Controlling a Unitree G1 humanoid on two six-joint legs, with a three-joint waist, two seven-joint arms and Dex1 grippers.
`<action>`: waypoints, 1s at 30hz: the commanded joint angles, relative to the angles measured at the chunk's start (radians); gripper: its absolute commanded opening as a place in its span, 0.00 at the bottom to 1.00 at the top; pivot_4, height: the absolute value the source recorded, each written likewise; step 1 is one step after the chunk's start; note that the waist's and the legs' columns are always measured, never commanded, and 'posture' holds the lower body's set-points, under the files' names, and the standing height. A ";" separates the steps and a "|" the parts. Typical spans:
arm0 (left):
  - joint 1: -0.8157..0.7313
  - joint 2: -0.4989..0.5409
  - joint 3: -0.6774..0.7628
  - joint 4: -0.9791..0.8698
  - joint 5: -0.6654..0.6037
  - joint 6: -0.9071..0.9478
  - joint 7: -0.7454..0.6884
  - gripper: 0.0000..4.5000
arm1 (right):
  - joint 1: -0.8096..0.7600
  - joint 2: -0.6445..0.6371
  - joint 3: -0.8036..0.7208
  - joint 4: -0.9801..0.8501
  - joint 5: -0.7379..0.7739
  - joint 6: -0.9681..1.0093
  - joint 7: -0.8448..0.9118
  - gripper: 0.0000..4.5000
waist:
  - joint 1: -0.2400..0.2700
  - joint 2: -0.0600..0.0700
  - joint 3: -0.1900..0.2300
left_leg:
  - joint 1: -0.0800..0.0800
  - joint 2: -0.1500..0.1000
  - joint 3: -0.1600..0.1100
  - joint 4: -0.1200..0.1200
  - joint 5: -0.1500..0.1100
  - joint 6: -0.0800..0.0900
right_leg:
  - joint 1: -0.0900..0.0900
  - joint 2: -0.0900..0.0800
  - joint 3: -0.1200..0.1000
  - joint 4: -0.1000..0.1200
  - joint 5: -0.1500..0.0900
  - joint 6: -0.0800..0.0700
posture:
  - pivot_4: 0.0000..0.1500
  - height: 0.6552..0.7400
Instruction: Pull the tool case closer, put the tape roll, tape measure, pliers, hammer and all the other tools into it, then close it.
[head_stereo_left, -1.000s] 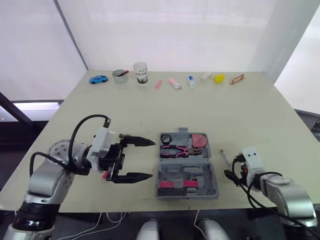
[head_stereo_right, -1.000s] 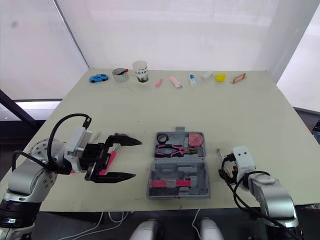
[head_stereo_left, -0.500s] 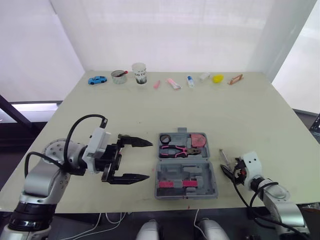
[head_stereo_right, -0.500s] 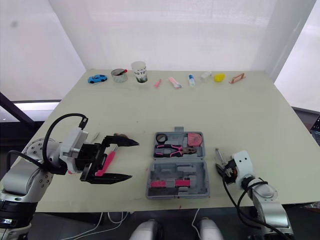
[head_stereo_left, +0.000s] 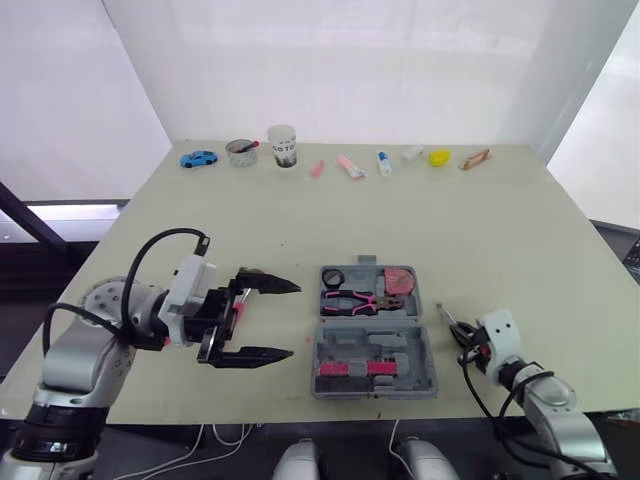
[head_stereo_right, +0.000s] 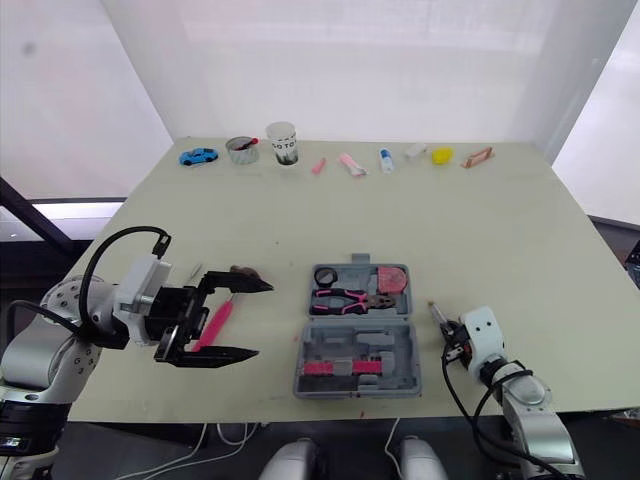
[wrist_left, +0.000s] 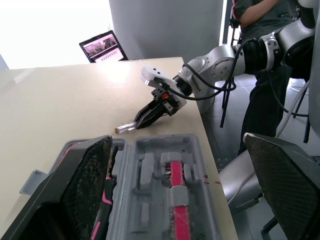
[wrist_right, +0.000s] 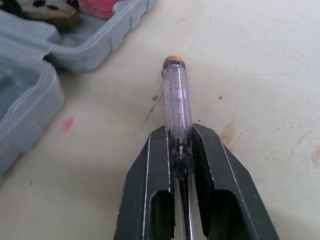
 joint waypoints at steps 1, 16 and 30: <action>0.001 0.012 0.031 -0.002 -0.017 -0.013 -0.012 1.00 | -0.010 -0.069 -0.003 -0.079 0.020 -0.004 0.072 0.01 | 0.000 0.000 0.000 | 0.000 0.000 0.000 0.000 0.000 0.000 | 0.000 0.000 0.000 0.000 0.000 0.000 | 1.00 1.00; 0.028 0.045 0.072 0.047 0.023 -0.037 -0.006 1.00 | -0.352 -0.279 0.294 -0.374 0.062 0.351 0.371 0.01 | 0.004 0.000 0.000 | -0.001 0.001 -0.001 0.000 0.000 0.000 | -0.001 0.001 -0.001 0.000 0.000 0.000 | 1.00 1.00; 0.094 0.113 0.104 0.118 0.084 -0.116 -0.059 1.00 | -0.746 -0.219 0.688 -0.263 -0.108 0.531 0.451 0.01 | 0.001 0.000 0.001 | -0.003 0.002 -0.002 0.000 0.000 0.000 | -0.004 0.002 -0.003 0.002 0.000 -0.002 | 1.00 1.00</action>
